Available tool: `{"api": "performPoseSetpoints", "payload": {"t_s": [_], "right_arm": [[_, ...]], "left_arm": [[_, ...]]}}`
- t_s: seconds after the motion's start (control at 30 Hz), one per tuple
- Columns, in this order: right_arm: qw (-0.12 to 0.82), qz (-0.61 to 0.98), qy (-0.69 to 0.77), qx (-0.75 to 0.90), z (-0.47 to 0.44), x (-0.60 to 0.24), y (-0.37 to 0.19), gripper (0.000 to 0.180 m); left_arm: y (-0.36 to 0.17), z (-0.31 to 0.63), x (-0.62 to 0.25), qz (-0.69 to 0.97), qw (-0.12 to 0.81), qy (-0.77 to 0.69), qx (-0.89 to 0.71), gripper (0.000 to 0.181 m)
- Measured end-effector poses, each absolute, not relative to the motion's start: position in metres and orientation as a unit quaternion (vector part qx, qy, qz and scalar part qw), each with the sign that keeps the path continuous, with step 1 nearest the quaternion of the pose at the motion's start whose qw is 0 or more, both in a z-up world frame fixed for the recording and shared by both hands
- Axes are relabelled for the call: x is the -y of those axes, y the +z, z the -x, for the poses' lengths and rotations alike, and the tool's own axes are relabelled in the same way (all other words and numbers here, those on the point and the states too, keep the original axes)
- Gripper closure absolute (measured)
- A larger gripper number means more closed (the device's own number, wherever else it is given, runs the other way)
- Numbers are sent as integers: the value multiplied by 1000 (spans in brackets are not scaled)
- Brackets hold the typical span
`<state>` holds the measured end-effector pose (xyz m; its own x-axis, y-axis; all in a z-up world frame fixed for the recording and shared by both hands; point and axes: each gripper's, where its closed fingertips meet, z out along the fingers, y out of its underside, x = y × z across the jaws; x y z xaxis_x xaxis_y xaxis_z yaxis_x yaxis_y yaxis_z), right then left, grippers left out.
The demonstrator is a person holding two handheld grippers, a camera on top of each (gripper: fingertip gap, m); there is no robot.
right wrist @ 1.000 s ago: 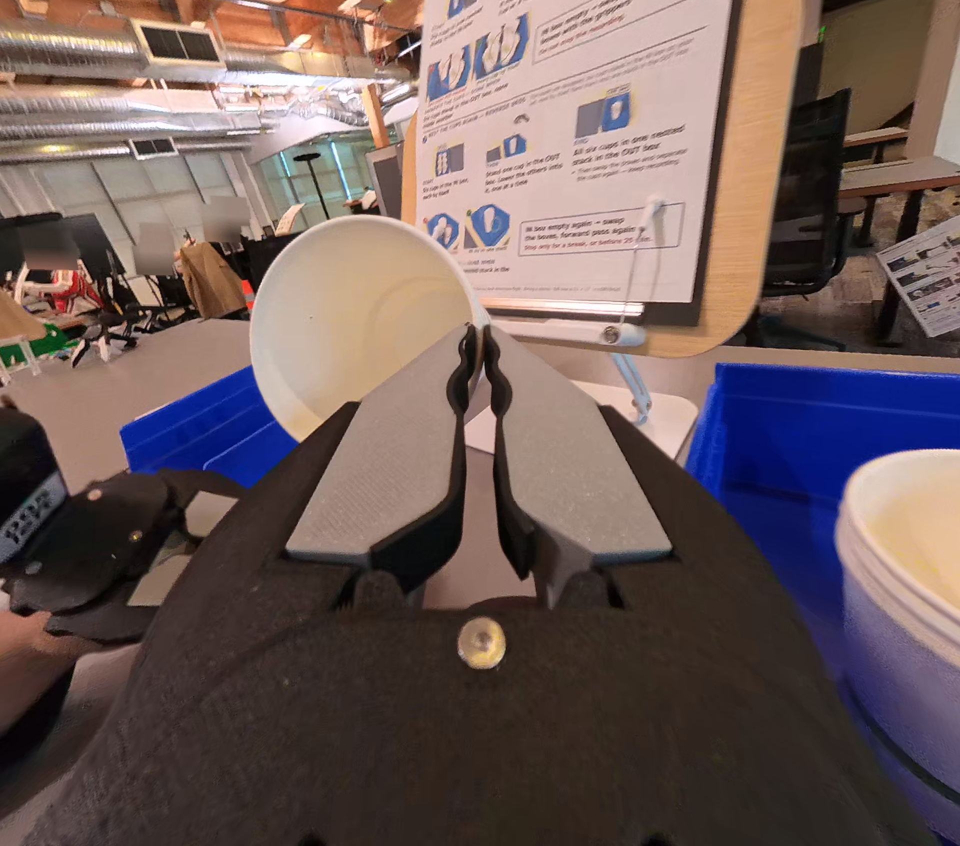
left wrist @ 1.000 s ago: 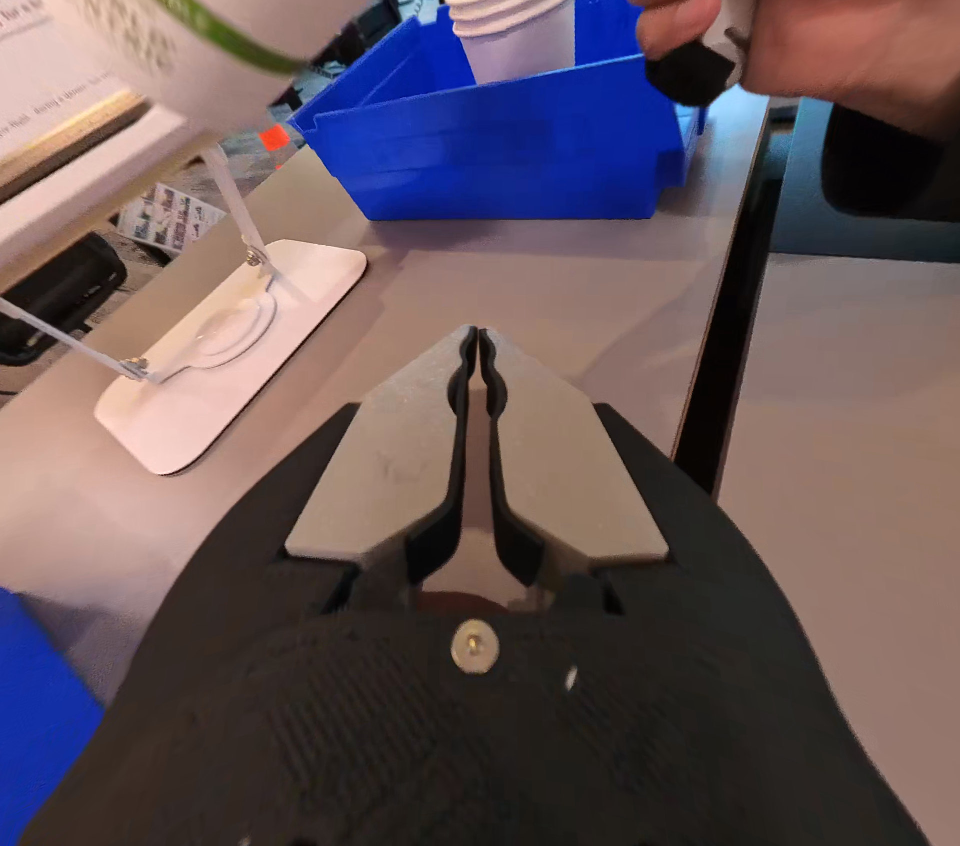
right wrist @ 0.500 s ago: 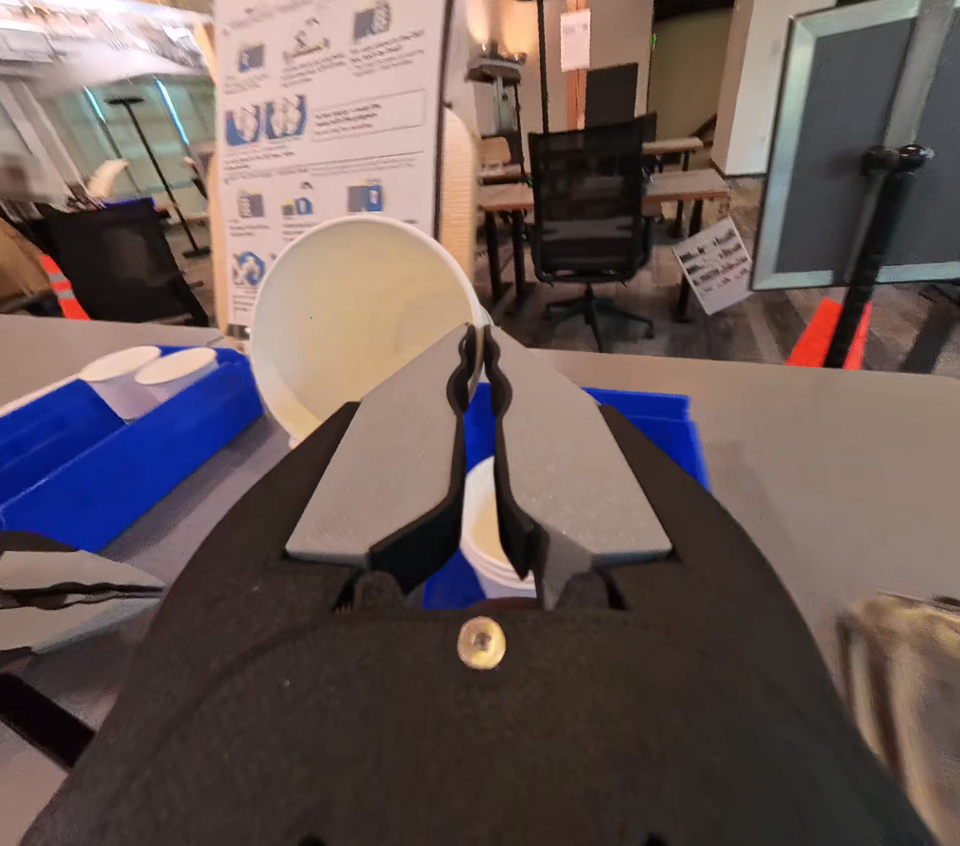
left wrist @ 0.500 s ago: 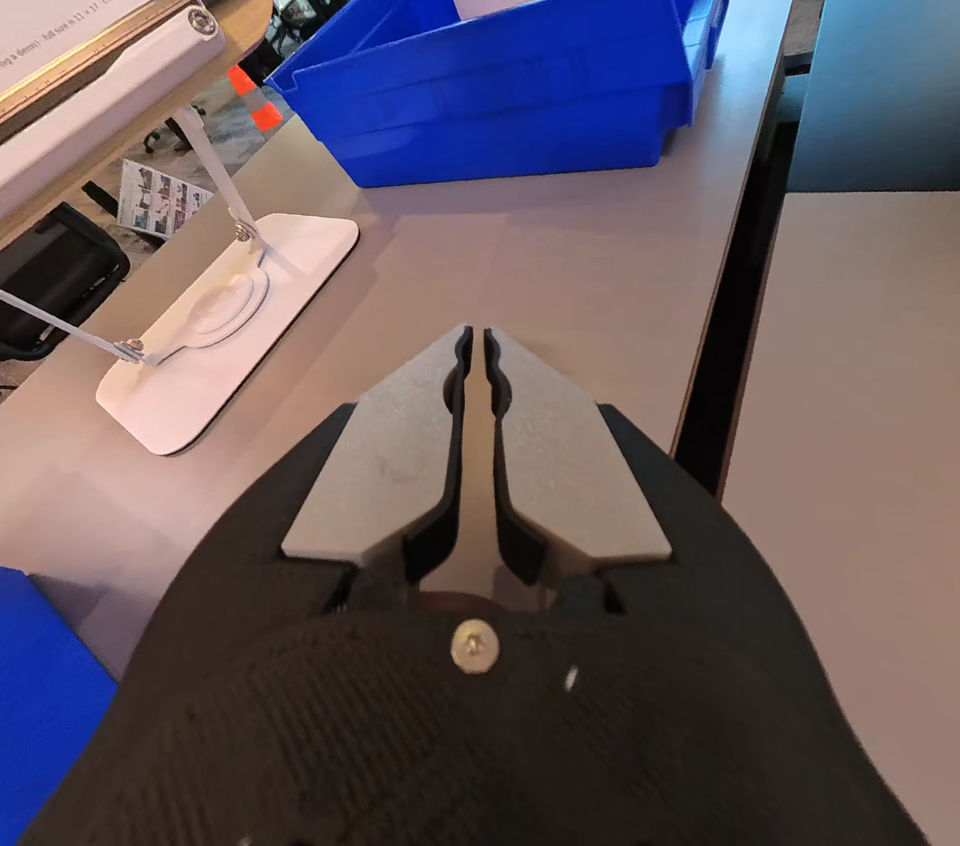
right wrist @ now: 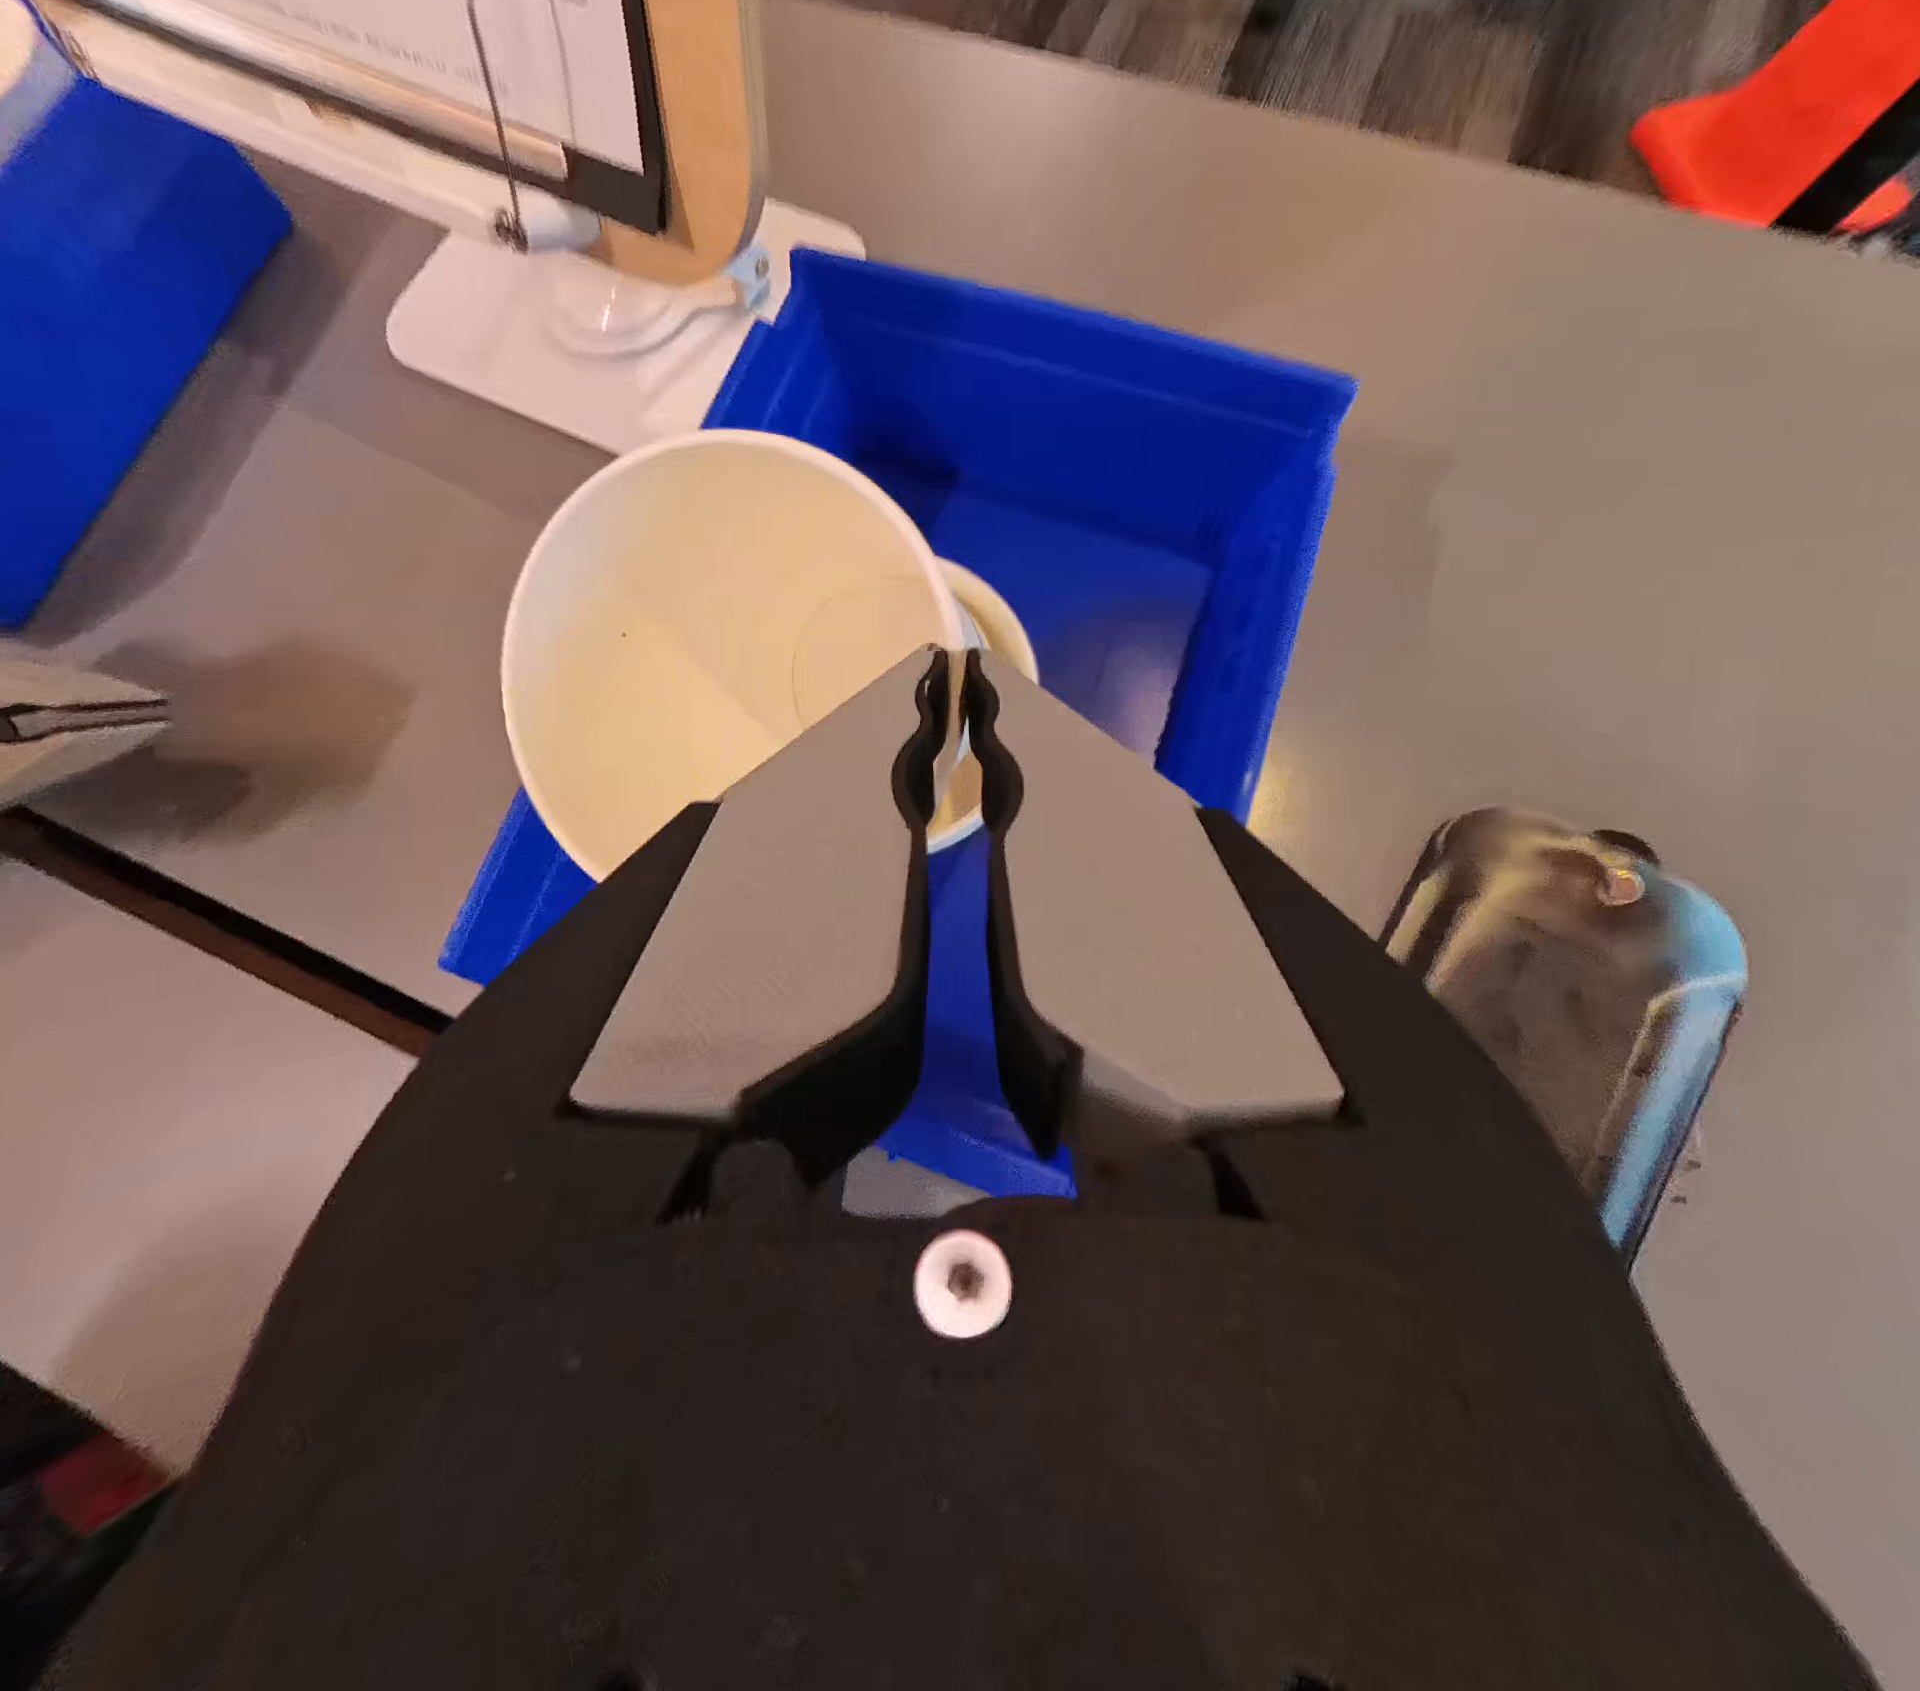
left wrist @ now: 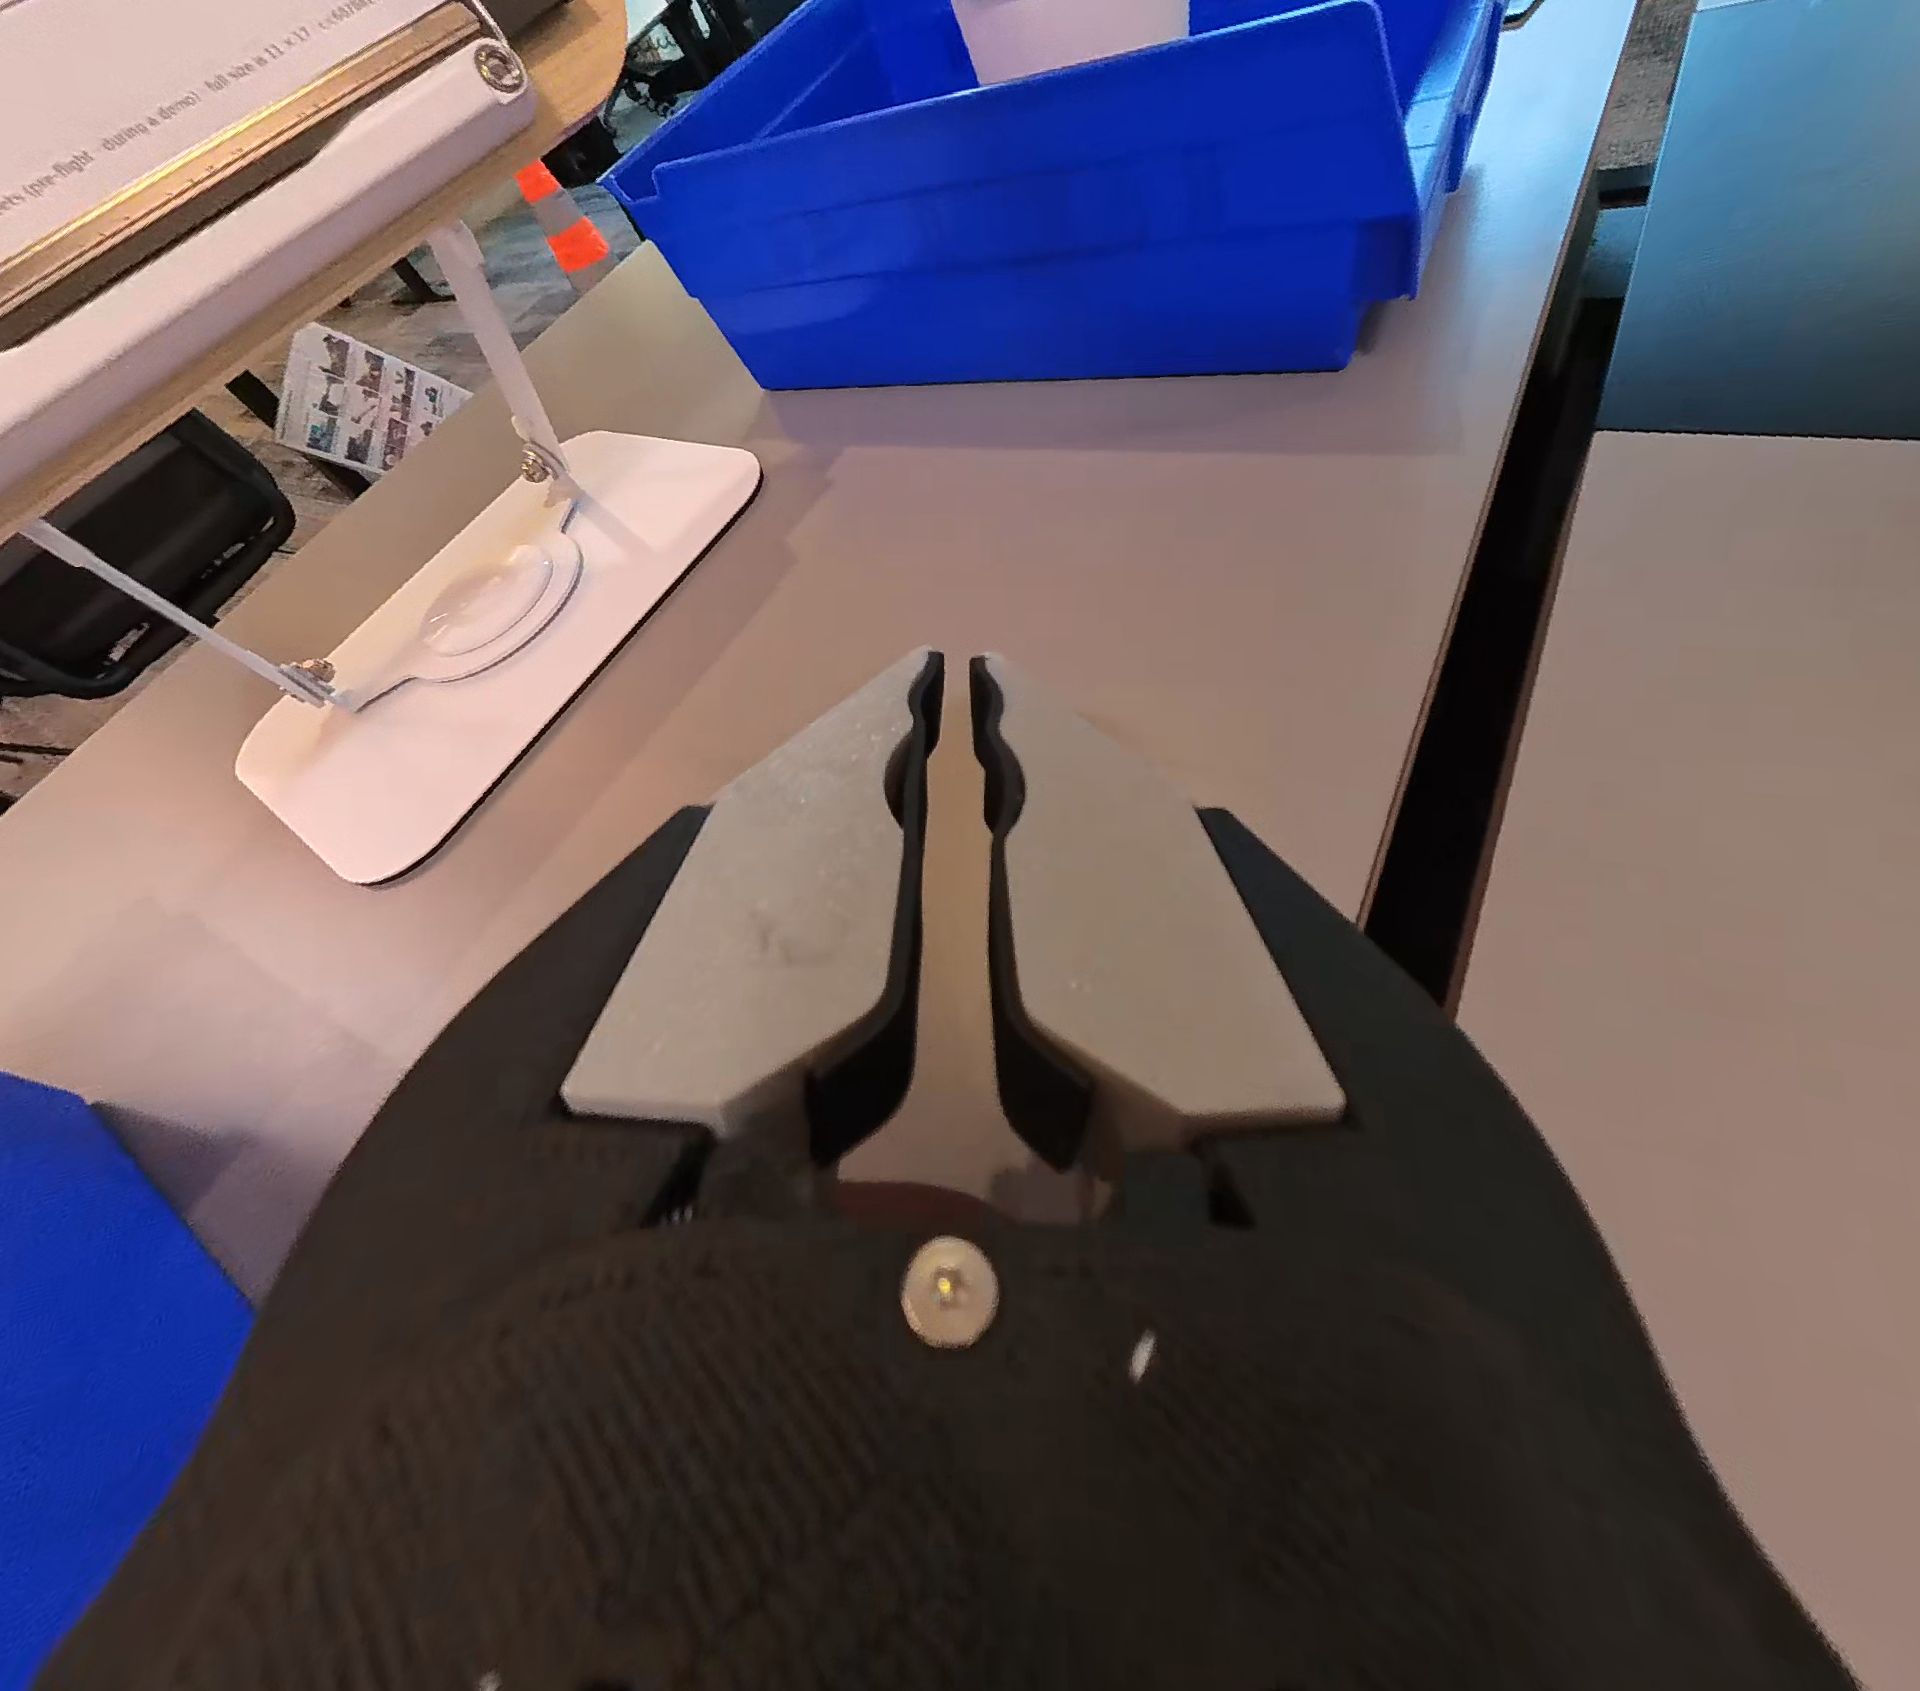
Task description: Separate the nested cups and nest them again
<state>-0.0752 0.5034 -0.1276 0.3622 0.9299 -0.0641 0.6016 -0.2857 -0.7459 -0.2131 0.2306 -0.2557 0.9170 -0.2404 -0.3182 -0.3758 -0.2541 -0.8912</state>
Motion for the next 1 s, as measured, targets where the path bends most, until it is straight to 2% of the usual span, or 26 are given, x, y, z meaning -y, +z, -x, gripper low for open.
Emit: {"api": "performPoseSetpoints", "payload": {"t_s": [0.07,0.13,0.37,0.63,0.77,1.0], "right_arm": [[303,768,254,503,80,-505,-134,176],[319,769,257,490,84,-510,-128,159],[415,714,282,488,102,-494,-86,157],[428,614,372,549,167,-386,-68,154],[398,580,409,581,206,-329,-98,150],[361,564,436,601,259,-279,-191,146]], "left_arm": [[-255,215,-230,789,580,59,-192,178],[-256,216,-231,791,578,58,-190,178],[-259,215,-232,794,573,58,-194,177],[-266,213,-233,800,563,56,-199,176],[-265,215,-233,800,566,52,-192,176],[-259,218,-232,797,574,51,-184,175]]}}
